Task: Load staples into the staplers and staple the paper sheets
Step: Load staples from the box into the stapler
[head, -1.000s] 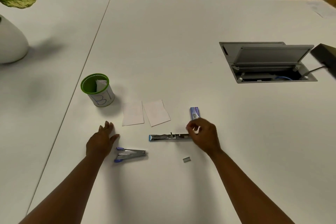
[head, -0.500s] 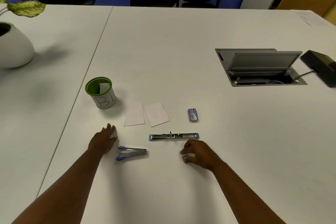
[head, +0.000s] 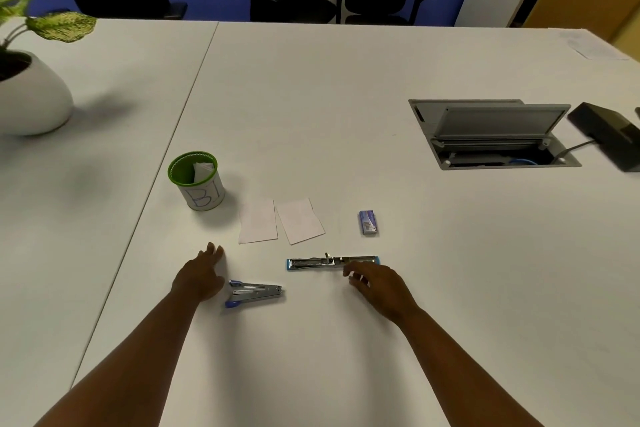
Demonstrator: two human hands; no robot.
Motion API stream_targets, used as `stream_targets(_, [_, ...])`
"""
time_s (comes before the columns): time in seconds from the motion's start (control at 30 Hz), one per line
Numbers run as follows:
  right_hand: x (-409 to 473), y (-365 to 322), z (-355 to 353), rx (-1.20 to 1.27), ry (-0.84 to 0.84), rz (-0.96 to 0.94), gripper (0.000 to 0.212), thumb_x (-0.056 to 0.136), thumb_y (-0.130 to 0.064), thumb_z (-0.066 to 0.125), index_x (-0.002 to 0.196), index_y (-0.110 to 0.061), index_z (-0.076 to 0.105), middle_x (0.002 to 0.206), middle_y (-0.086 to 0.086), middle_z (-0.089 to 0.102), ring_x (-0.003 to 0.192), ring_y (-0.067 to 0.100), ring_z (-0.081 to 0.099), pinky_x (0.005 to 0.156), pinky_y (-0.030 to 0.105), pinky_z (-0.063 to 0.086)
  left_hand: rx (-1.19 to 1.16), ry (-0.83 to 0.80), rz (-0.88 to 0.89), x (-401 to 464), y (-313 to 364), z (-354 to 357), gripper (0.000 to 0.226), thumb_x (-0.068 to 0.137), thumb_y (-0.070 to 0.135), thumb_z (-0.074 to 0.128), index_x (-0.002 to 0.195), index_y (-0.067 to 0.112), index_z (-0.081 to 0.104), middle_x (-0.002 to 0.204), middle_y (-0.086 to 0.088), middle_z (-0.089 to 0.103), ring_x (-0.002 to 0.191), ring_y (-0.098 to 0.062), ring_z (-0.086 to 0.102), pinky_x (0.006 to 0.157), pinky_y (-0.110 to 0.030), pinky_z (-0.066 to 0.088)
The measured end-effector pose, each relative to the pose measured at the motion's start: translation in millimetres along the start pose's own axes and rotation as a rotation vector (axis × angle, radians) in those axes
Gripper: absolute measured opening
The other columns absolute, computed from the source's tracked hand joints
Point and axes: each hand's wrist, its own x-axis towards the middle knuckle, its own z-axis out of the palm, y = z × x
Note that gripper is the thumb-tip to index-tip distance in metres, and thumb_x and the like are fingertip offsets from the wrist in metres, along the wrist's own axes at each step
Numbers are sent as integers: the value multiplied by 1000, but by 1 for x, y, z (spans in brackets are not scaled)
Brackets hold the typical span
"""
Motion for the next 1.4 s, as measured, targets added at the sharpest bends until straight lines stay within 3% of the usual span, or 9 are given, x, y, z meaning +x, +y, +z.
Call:
stream_targets(0.13, [10,-1,-2,-52,115,26,15,90,-22,56,94,-25,70,100,-2,65,90,18,60,69,26,41,-9,-7,2,0,0,0,72,90,18,50,148,19,9,159,-1,0,145,-22,16,114,-32,24])
stream_targets(0.4, [32,-9,-3,80,193,-9,26,88,-7,55,106,-21,68,92,4,67,87,15,62,76,21,44,-51,2,1,0,-2,0,72,89,15,49,148,22,10,158,0,2,145,-20,16,114,-32,24])
stream_targets(0.53, [24,-7,5,-17,89,-93,20,84,-26,64,104,-25,67,91,0,69,88,15,60,73,17,36,-58,15,4,-2,-3,1,71,89,15,50,148,22,11,158,1,3,145,-19,15,114,-32,25])
stream_targets(0.8, [9,3,16,4,20,-137,14,82,-18,67,93,-12,73,104,3,71,103,18,62,90,29,47,-52,5,-4,-4,-1,0,72,88,15,49,148,22,11,158,1,2,144,-20,17,112,-33,27])
stream_targets(0.97, [21,6,4,-33,274,-68,18,82,-13,65,99,-11,69,99,5,68,98,25,58,83,33,46,-65,8,-3,-4,-2,1,71,88,15,51,148,21,11,158,0,3,145,-21,16,113,-33,26])
stream_targets(1.1, [33,7,0,-208,22,-7,31,87,-19,57,118,-17,60,116,1,63,111,20,49,90,29,33,-78,32,-14,-4,0,-3,67,89,15,50,147,18,16,158,-3,9,144,-21,20,114,-31,25])
stream_targets(1.2, [37,1,2,-323,11,-3,28,91,-18,48,116,-21,60,113,1,62,107,19,50,85,28,32,-298,239,-72,-8,9,-7,52,88,13,54,139,11,40,145,-13,42,131,-29,42,109,-34,31])
stream_targets(1.3, [36,-6,3,-199,62,16,26,90,-16,51,112,-17,64,108,5,64,102,22,53,85,30,36,-541,473,-33,-18,31,-12,39,85,11,62,123,4,58,126,-16,61,113,-31,59,101,-33,39])
stream_targets(1.4, [33,-19,-3,-47,100,13,22,87,-15,56,106,-15,67,103,8,66,99,24,55,84,33,41,-922,381,-7,-28,59,-15,36,81,15,69,115,4,63,110,-13,68,97,-19,63,91,-26,43])
